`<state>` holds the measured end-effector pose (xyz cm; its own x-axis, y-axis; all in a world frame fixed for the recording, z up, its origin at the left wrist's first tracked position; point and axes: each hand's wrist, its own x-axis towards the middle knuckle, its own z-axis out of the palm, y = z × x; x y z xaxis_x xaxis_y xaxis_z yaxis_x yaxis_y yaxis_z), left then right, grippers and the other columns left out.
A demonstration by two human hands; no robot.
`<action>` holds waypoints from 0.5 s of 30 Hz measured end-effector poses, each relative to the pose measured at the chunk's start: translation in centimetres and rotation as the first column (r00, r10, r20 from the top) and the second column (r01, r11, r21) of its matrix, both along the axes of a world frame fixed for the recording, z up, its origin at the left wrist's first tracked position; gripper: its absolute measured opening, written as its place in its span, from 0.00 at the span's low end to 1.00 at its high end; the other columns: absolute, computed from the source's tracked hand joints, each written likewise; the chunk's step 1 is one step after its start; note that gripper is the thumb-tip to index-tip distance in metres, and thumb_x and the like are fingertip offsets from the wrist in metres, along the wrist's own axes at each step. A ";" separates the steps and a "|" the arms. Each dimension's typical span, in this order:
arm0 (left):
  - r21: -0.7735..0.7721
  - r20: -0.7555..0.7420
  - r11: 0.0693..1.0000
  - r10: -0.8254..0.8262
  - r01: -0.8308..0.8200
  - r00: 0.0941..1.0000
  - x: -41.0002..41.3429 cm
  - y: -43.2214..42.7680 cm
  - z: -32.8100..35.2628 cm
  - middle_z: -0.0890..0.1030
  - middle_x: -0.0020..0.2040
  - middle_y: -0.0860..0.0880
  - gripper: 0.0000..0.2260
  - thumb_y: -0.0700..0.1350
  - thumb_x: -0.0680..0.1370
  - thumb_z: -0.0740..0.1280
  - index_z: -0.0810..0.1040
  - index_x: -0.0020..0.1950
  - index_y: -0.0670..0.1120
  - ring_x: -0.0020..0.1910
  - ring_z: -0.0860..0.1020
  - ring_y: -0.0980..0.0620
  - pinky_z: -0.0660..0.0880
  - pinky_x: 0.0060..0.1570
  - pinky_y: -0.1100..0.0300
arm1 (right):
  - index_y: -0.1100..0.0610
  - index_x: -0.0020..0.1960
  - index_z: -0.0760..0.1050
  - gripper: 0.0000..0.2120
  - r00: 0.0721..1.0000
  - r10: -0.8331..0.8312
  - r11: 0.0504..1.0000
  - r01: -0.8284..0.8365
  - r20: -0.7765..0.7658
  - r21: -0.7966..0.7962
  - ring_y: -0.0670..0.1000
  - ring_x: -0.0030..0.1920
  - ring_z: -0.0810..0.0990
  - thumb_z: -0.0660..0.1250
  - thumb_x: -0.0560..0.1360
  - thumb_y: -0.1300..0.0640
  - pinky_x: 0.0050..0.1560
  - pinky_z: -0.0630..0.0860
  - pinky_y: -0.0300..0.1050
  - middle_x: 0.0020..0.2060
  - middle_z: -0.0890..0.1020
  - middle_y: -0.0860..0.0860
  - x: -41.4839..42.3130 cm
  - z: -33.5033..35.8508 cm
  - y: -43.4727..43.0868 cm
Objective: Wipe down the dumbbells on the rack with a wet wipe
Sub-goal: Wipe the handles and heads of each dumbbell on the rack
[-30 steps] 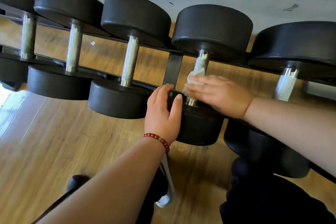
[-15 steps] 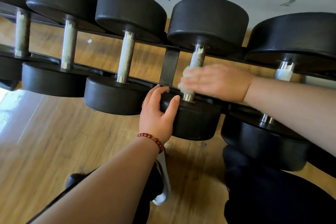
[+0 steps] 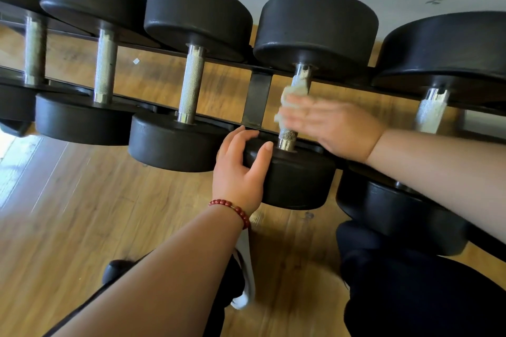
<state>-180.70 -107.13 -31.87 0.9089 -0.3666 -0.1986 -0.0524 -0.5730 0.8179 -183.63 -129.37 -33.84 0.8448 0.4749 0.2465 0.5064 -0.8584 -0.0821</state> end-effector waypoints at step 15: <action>-0.028 0.009 0.999 0.017 -0.016 1.000 -0.1 0.0 -0.1 0.67 0.64 0.62 0.20 0.61 0.74 0.59 0.74 0.62 0.56 0.62 0.64 0.66 0.57 0.54 0.76 | 0.59 0.54 0.82 0.11 0.735 -0.547 0.450 0.662 -0.400 0.600 0.44 0.62 0.76 0.67 0.78 0.52 0.55 0.69 0.24 0.60 0.80 0.53 0.2 3.4 5.5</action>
